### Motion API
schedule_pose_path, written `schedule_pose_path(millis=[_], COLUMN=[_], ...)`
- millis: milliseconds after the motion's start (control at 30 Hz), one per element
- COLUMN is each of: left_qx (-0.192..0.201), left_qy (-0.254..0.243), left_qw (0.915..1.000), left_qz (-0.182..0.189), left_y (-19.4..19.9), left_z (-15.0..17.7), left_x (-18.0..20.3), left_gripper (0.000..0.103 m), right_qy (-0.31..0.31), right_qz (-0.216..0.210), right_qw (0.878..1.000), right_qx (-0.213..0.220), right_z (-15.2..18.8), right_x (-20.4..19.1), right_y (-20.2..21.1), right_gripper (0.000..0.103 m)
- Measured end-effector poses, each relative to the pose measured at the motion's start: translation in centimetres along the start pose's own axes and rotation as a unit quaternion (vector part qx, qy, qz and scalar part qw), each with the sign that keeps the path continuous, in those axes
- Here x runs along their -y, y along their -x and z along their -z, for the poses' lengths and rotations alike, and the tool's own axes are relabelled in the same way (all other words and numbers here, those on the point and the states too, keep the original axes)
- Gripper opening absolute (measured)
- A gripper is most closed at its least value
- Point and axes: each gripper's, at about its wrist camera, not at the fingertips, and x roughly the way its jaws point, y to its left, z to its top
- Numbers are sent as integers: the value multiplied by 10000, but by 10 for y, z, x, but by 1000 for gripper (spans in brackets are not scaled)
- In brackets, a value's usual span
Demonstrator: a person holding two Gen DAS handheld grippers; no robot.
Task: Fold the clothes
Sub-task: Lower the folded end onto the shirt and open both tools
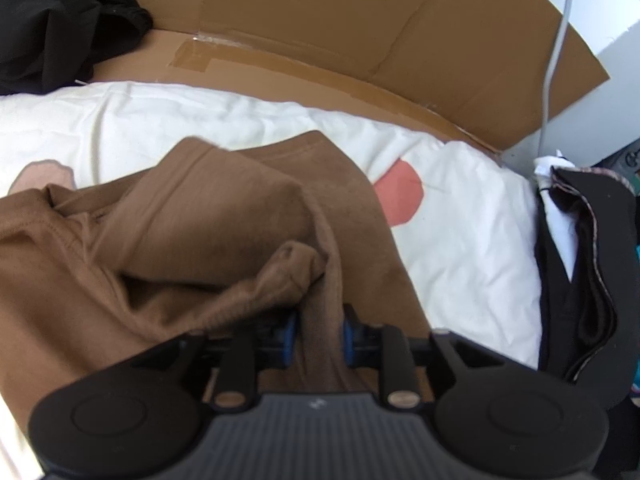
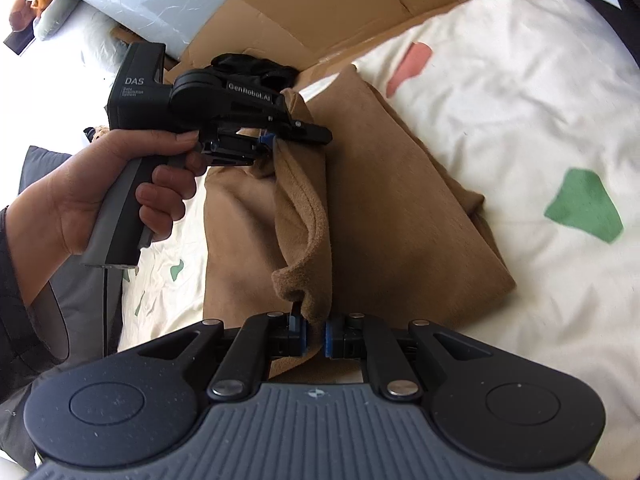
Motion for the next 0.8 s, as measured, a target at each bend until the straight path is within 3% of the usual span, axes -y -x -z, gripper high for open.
schedule_pose_path(millis=[100,167,300,333,400,467,600,800], left_qx=[1,14,6,11,18,37,256,531], left_qy=[22,102,69,68,56,70,213,-343], left_qw=[10000,9999,10000,10000,10000,10000,9994,9976], left_qz=[4,28,6,-9,-35,-9,33,-272], left_y=[-2,-3,-7,-8,-11,-12,-6,-2], left_z=[0,0,1,1,1,1,-2,-5], left_x=[2,2,3,3,3,2,4,33], left_gripper=[32,35,35,31,18,11,9,9], right_qy=[142,165,229,252,296,360,474,380], right_qz=[177,277,426,451,516,536,521,526], right_qw=[9997,9994,9986,9984,9979,9976,9971,9974], right_qx=[3,83,193,215,244,241,278,323], right_z=[1,-1,-8,-9,-9,-8,-6,-6], right_x=[-2,-1,2,3,5,7,7,10], right_y=[1,3,4,4,8,11,21,27], right_gripper=[18,33,36,36,32,16,10,8])
